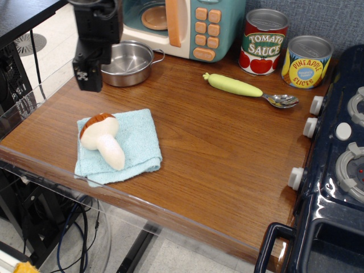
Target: Move the mushroom to the right of the cloth.
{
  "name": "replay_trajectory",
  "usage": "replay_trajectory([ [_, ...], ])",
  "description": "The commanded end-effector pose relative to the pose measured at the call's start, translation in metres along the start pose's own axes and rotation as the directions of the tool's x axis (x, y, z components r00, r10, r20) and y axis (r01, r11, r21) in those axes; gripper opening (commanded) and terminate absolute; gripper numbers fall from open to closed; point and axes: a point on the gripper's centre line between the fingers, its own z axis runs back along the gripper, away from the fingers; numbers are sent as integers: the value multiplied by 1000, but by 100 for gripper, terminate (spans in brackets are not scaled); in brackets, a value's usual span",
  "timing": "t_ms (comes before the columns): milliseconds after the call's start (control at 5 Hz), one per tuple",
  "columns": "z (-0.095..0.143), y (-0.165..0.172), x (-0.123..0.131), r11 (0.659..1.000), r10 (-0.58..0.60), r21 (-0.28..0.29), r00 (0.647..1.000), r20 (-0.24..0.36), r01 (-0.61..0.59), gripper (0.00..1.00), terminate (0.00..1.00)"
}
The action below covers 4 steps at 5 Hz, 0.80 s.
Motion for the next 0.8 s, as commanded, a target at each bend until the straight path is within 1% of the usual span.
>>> replay_trajectory([
  [0,12,-41,1,999,26,-29,999,-32,-27,100,0],
  [200,0,-41,6,999,1,-47,998,-68,-4,100,0],
  [400,-19,-35,8,998,-17,-63,996,-85,12,100,0],
  [600,-34,-33,10,996,-15,-92,993,-113,4,100,0],
])
